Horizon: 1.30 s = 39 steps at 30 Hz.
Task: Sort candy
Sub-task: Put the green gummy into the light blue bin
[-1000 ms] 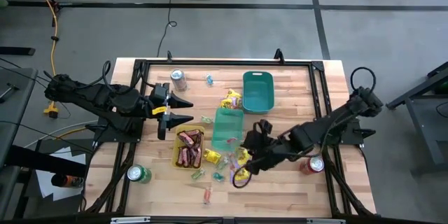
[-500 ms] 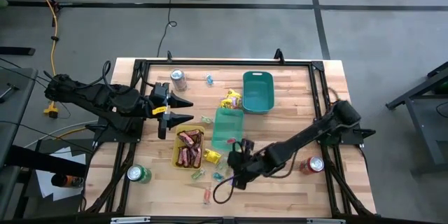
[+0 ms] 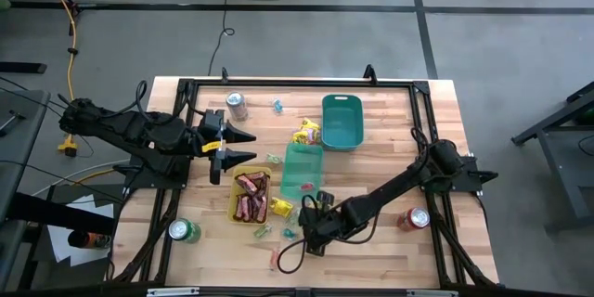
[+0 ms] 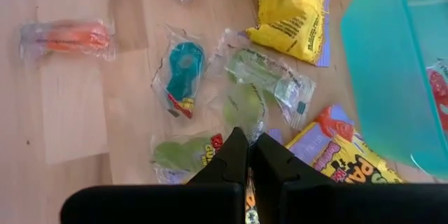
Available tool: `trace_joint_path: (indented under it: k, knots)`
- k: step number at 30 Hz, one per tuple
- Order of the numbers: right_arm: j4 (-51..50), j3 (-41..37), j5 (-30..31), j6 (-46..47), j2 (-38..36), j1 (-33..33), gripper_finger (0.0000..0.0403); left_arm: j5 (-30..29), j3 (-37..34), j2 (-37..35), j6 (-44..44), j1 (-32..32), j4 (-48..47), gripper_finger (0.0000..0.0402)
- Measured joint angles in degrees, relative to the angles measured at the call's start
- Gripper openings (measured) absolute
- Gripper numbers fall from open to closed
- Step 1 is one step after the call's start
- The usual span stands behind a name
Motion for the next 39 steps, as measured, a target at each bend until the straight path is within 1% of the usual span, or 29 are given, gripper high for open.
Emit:
trace_joint_path:
  k: [4,10,16,20,22,24,25,29,31,36,39]
  knots:
    - [0.5,0.0,-0.6,0.1,0.0,-0.5,0.0015,0.0,0.0,0.0,0.0,0.0,-0.7,0.0225]
    - [0.5,0.0,-1.5,0.5,0.0,-1.3,0.0064,-0.1,0.0,0.0,0.0,0.0,-1.4,0.0225]
    - [2.7,0.0,-0.6,1.1,0.0,-2.2,0.0073,-0.1,0.0,0.0,0.0,0.0,-1.4,0.0225]
    - [6.2,0.0,-0.9,0.0,0.0,-2.7,0.007,-0.1,0.0,0.0,0.0,0.0,-1.5,0.0225]
    - [6.8,0.0,-0.9,-0.1,-0.5,-2.7,0.0054,-0.1,0.0,0.0,0.0,0.0,-1.5,0.0225]
    - [7.0,0.0,-0.4,-0.5,-1.8,-2.7,0.002,-0.1,0.0,0.0,0.0,0.0,-1.5,0.0225]
    - [6.9,0.0,-0.2,-1.1,-2.7,-2.8,0.0011,-0.1,0.0,0.0,0.0,0.0,-1.5,0.0225]
    - [4.9,0.0,0.6,-2.6,-7.2,-3.2,0.0005,-0.1,0.0,0.0,0.0,0.0,-1.6,0.0225]
    - [1.9,0.0,2.4,-3.7,-10.5,-3.6,0.0003,-0.1,0.0,0.0,0.0,0.0,-1.8,0.0225]
    - [-10.8,0.0,12.8,-3.9,-20.1,-4.6,0.0002,-0.1,0.0,0.0,0.0,0.0,-1.8,0.0225]
    - [-17.0,-0.3,15.9,-3.3,-24.1,-6.1,0.0001,-0.2,0.0,0.0,0.0,0.0,-1.7,0.0225]
